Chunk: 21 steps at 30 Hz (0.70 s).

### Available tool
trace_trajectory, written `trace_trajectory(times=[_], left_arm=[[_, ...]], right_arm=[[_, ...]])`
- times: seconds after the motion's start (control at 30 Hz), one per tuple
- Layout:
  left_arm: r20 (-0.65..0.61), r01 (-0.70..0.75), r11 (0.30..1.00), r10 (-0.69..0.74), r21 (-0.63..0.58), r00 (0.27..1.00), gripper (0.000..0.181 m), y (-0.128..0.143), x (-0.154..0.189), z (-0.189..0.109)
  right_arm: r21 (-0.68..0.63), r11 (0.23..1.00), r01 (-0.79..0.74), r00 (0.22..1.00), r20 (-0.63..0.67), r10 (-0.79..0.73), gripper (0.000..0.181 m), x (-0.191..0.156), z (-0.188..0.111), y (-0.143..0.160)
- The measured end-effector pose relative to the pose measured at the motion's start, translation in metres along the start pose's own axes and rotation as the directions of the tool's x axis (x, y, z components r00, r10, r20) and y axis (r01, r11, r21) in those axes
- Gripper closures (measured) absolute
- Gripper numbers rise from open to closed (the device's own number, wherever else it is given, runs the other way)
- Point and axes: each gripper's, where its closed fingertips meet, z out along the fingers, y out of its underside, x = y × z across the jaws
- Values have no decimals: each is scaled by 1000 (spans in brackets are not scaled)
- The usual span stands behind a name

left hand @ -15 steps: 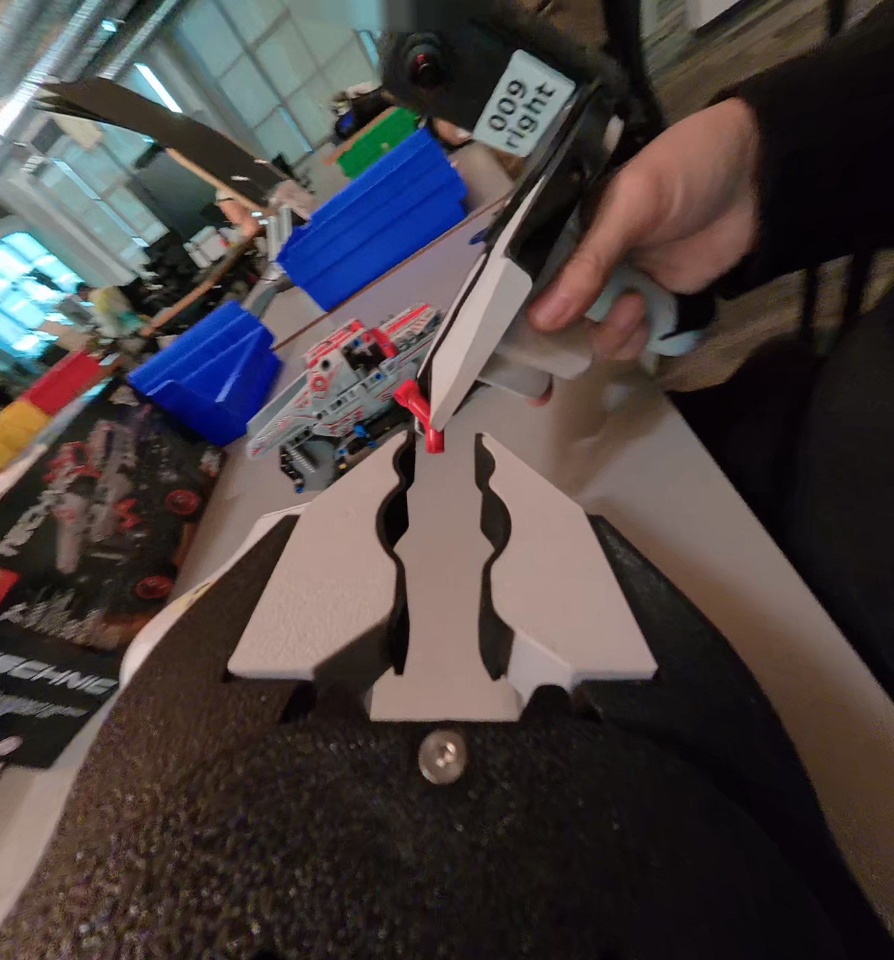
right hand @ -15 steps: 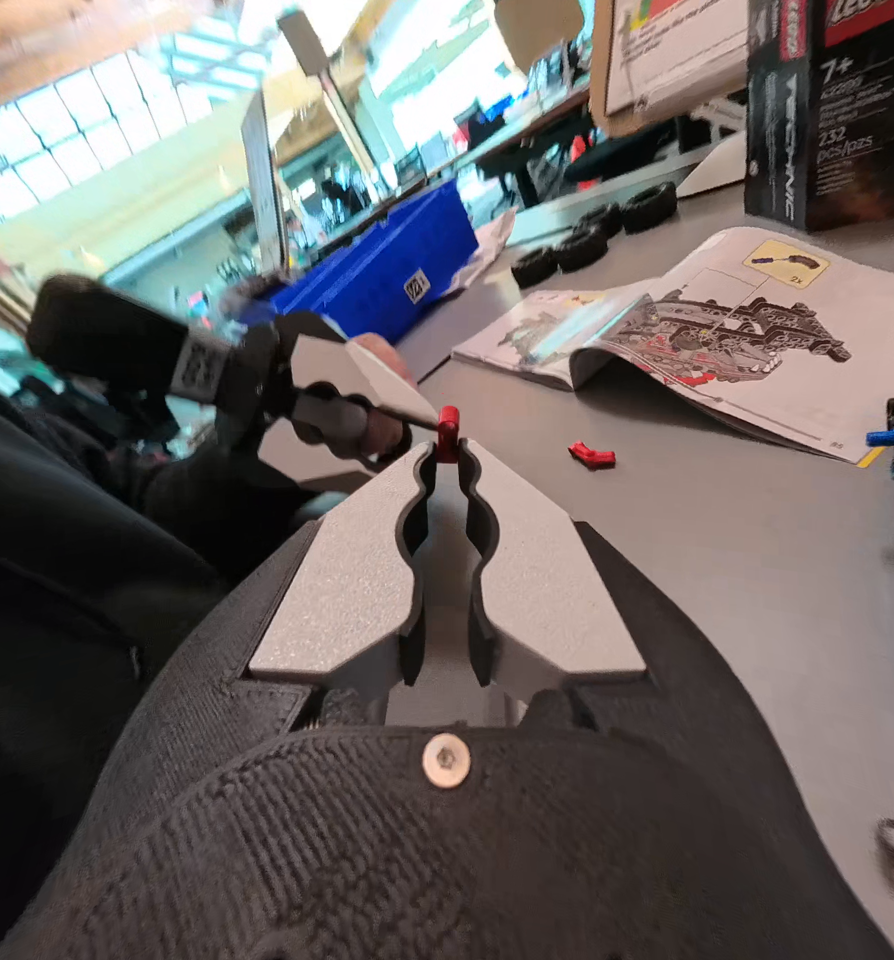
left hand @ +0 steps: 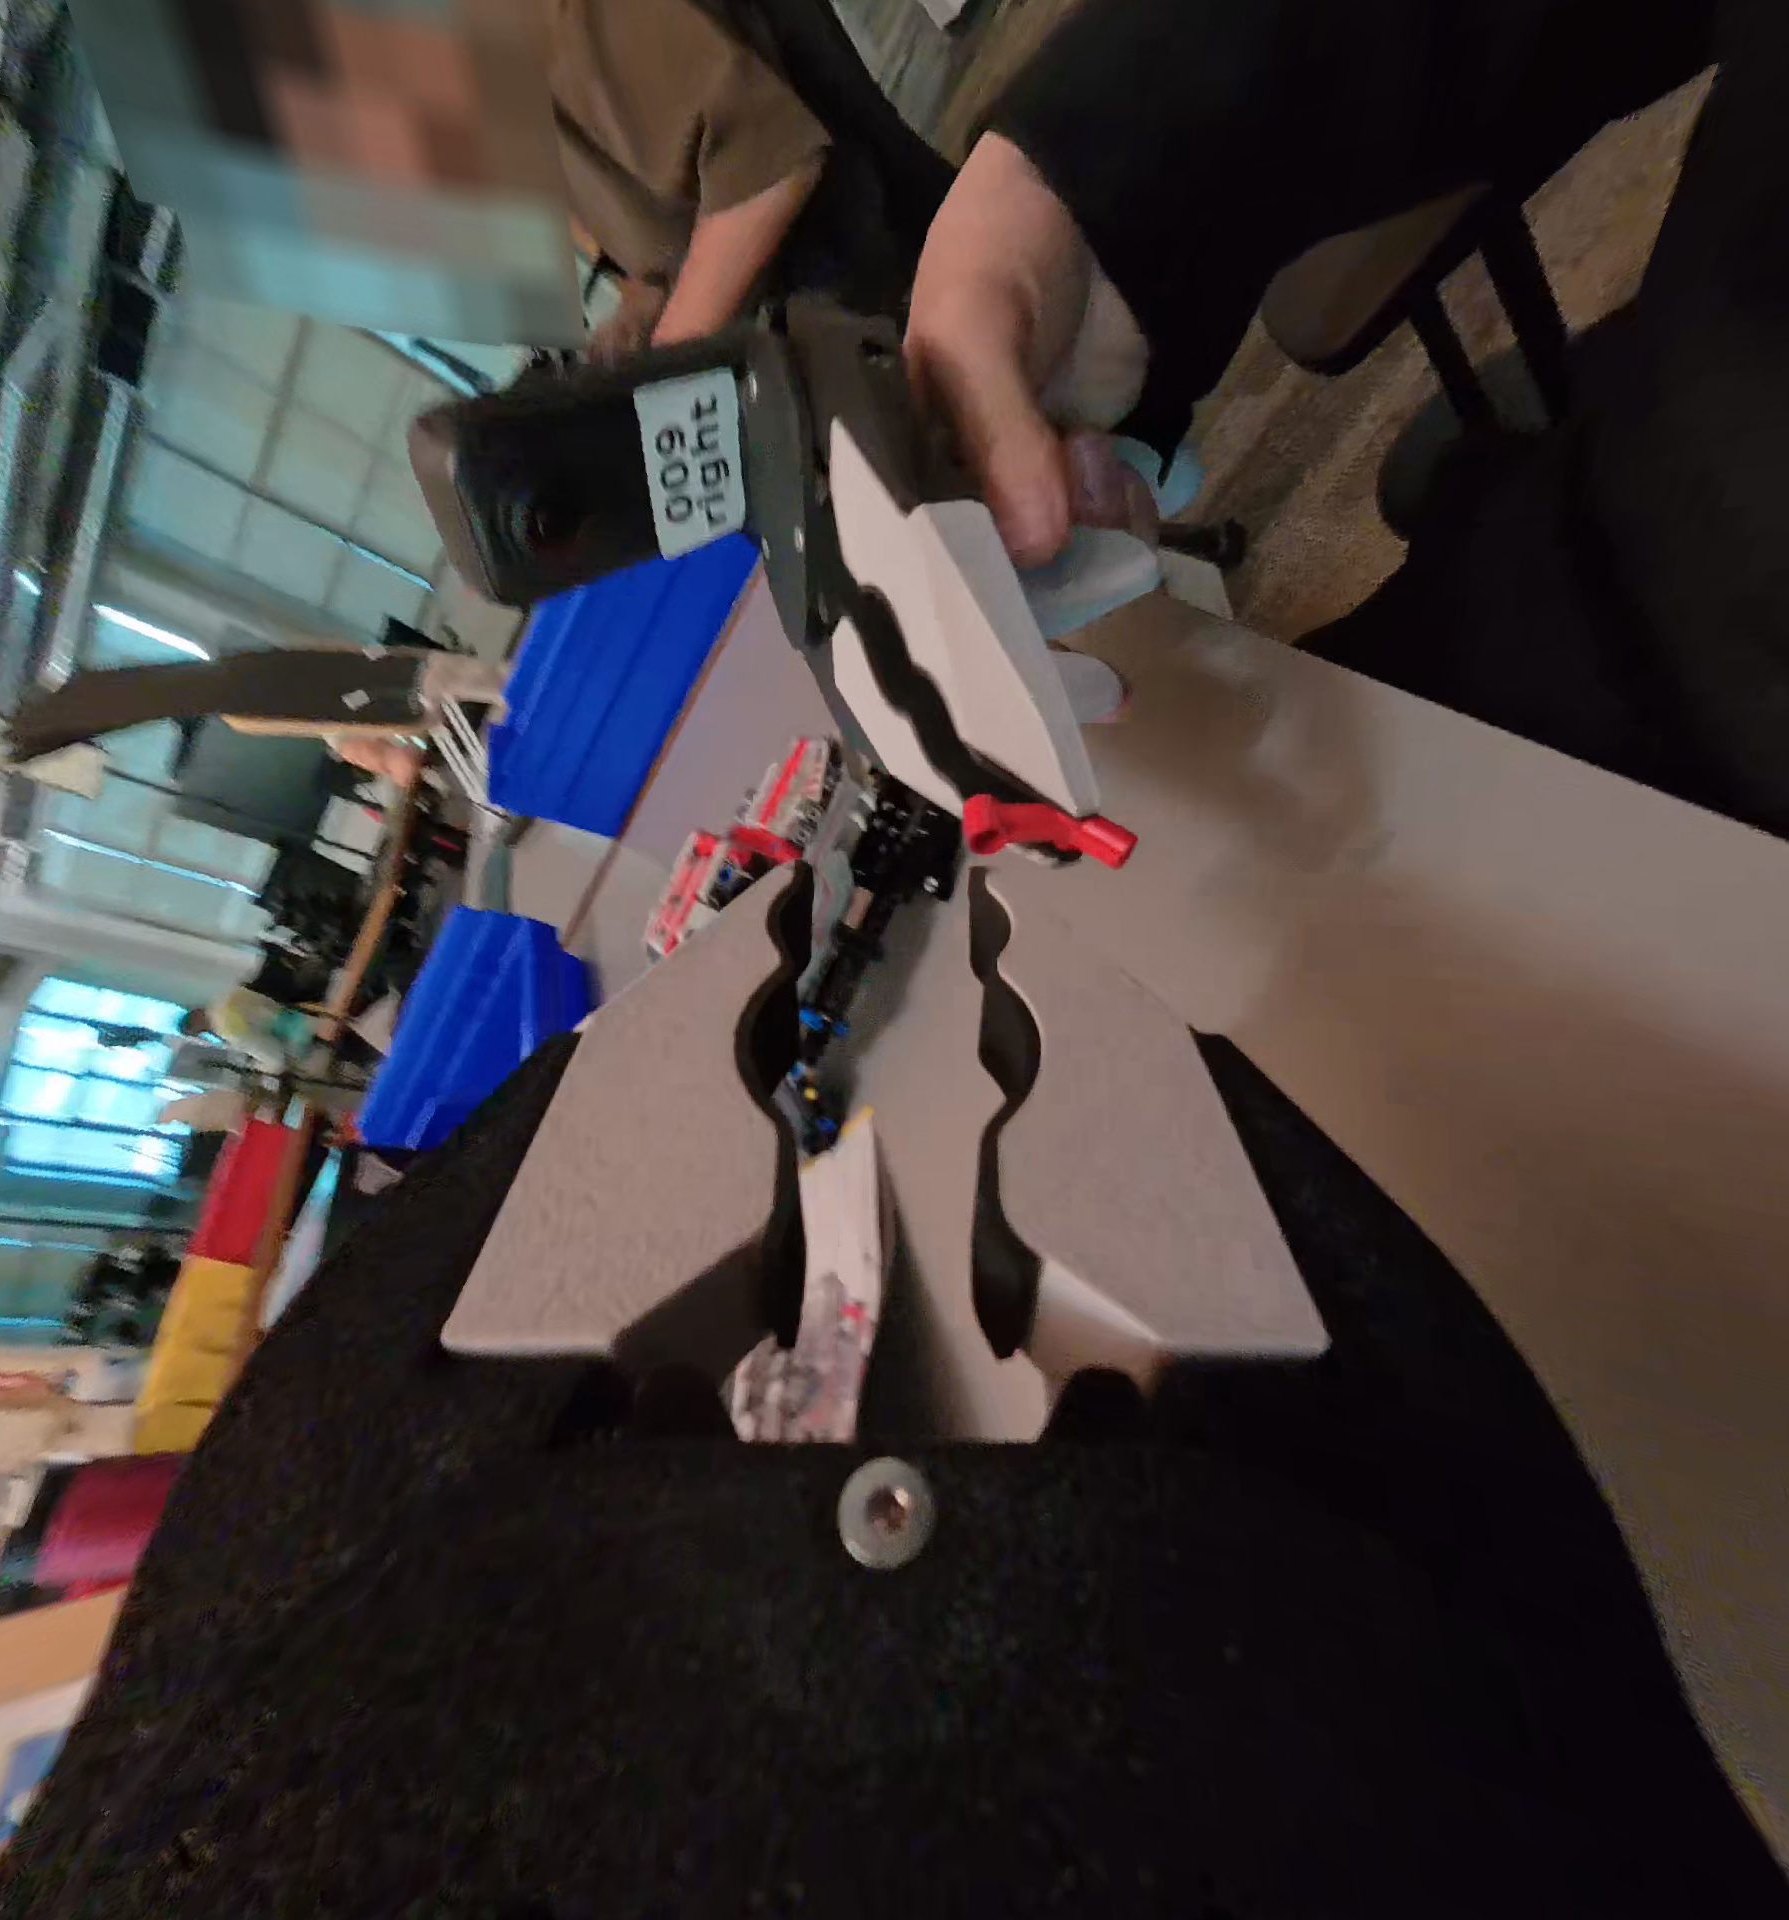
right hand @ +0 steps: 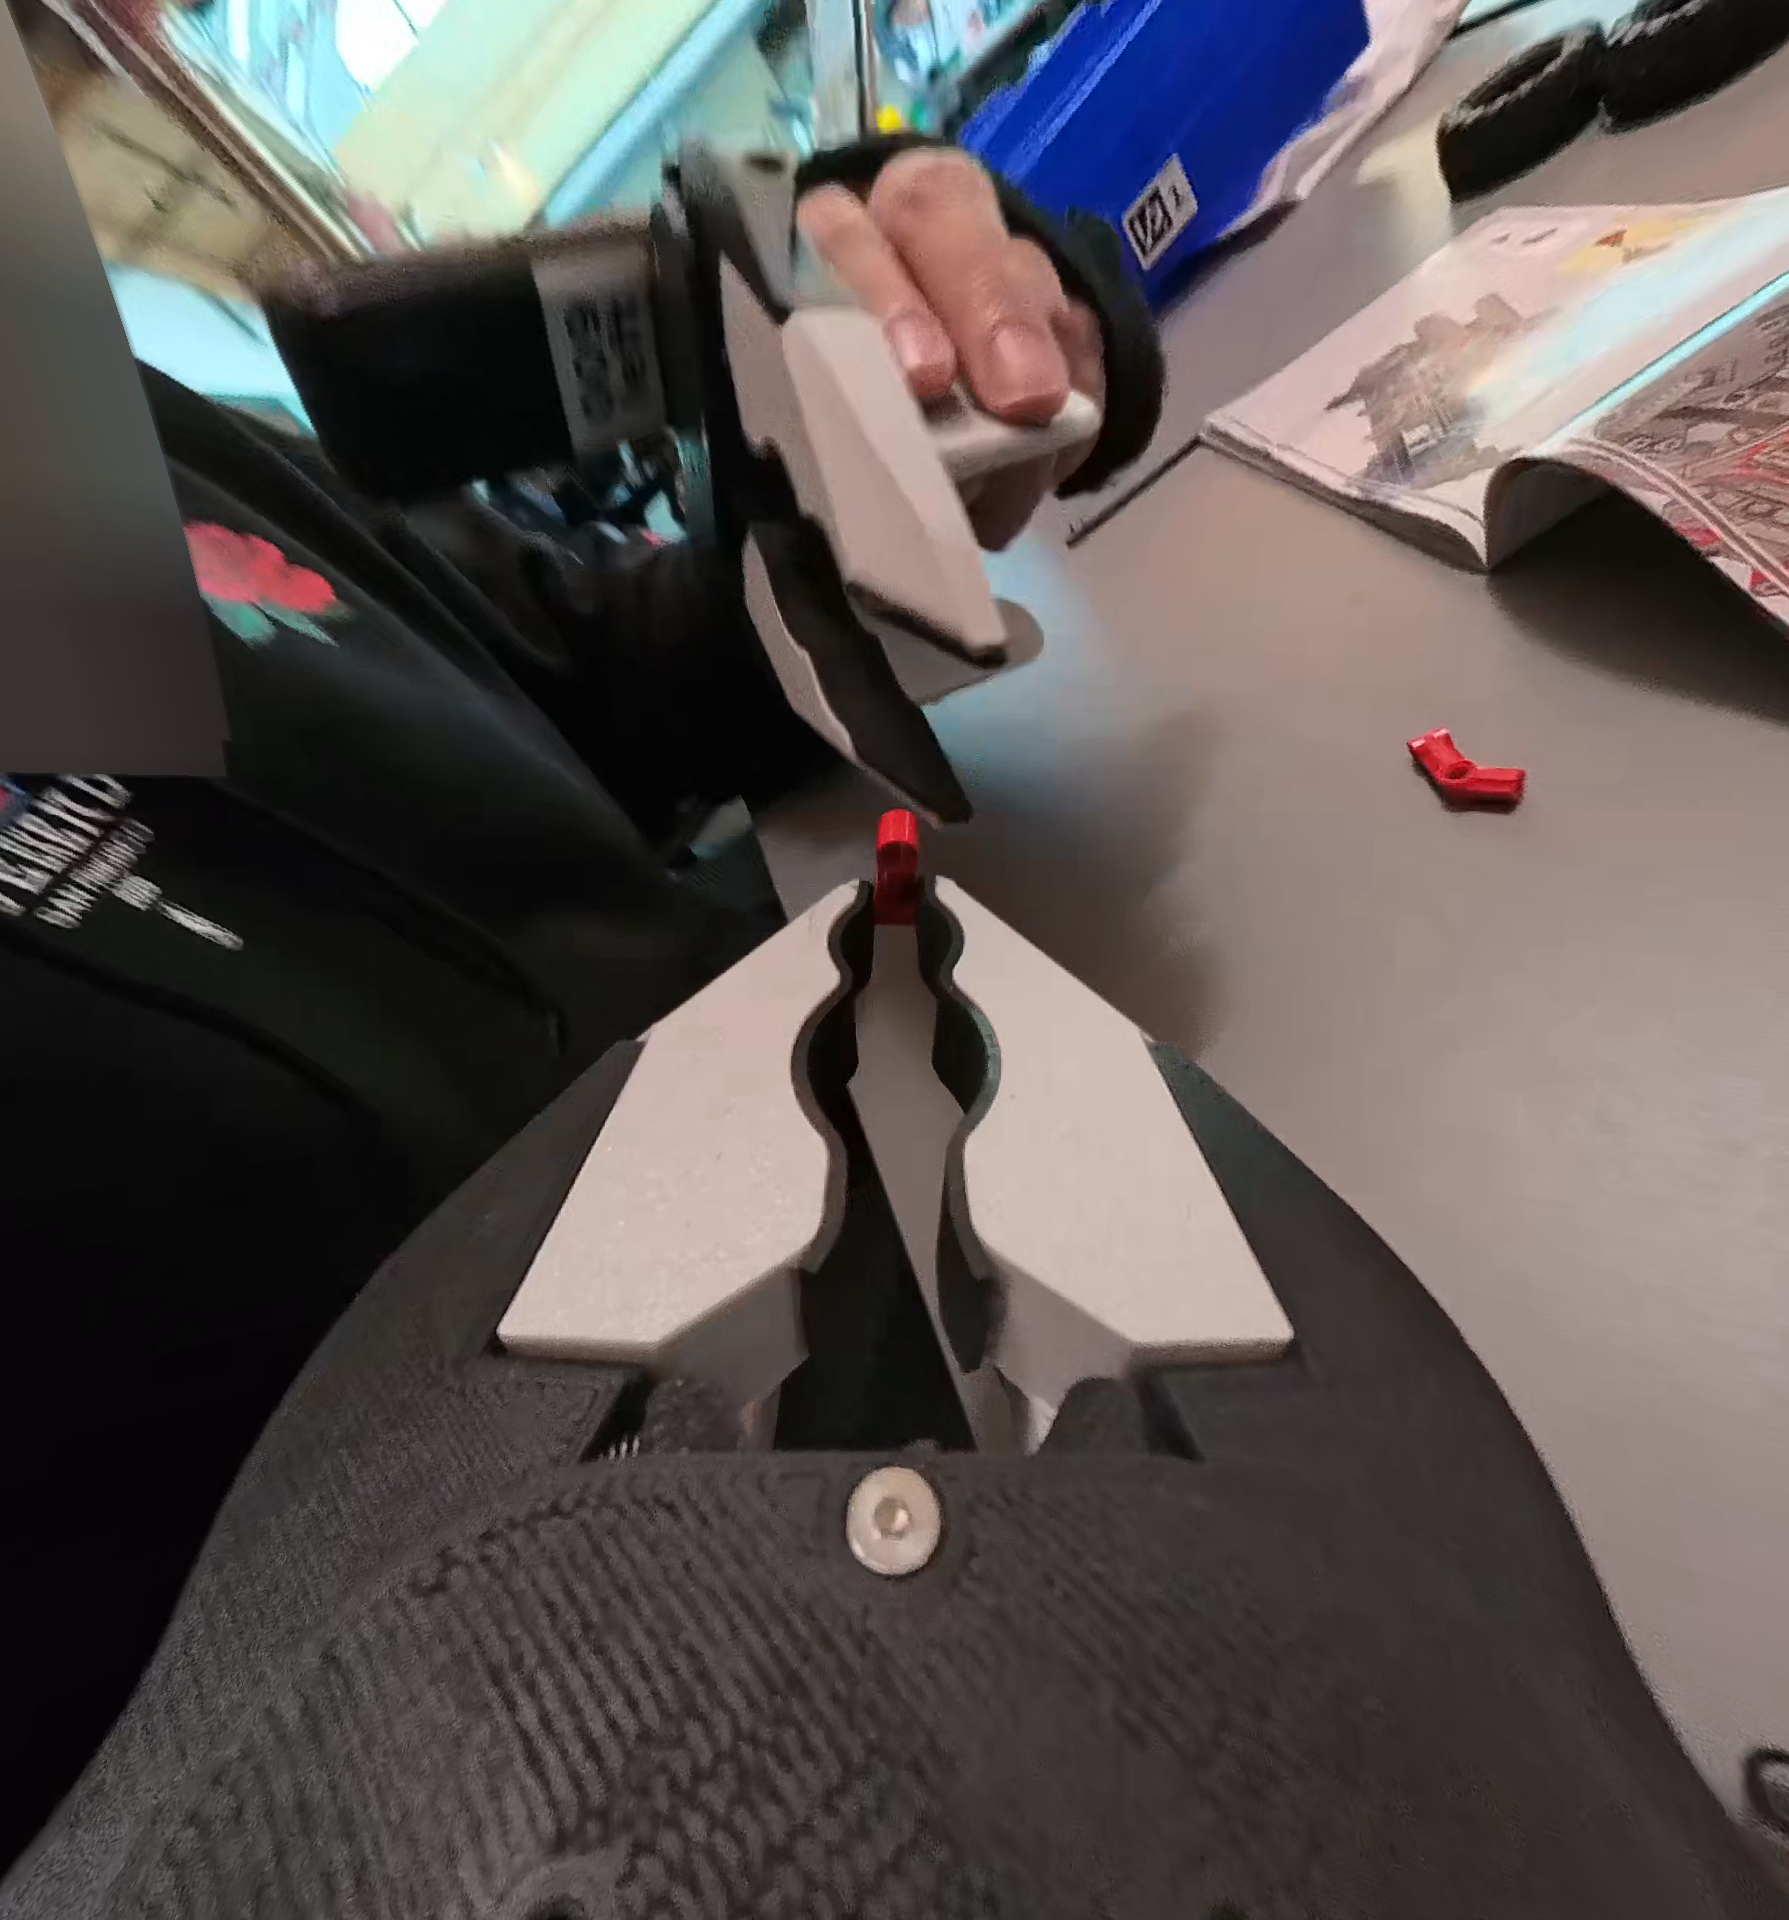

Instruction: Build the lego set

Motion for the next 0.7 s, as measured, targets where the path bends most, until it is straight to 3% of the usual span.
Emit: trace_trajectory(times=[0.13, 0.3, 0.43, 0.7], left_arm=[[24, -148, 988, 149, -31, 989, 147, 5, 3, 4], [53, -298, 954, 298, -25, 953, 149, -3, 11, 4], [6, -376, 926, 376, -18, 926, 150, -9, 22, 2], [32, -517, 849, 523, -109, 852, 176, -10, 20, 4]], right_arm=[[74, 987, -142, 985, 112, 133, 174, -9, -4, -8], [35, 973, -229, 960, 175, 219, 174, -13, -3, -1], [-7, 963, -269, 941, 212, 264, 174, -14, 1, 2], [-33, 950, -309, 921, 238, 308, 174, -12, 1, 4]])
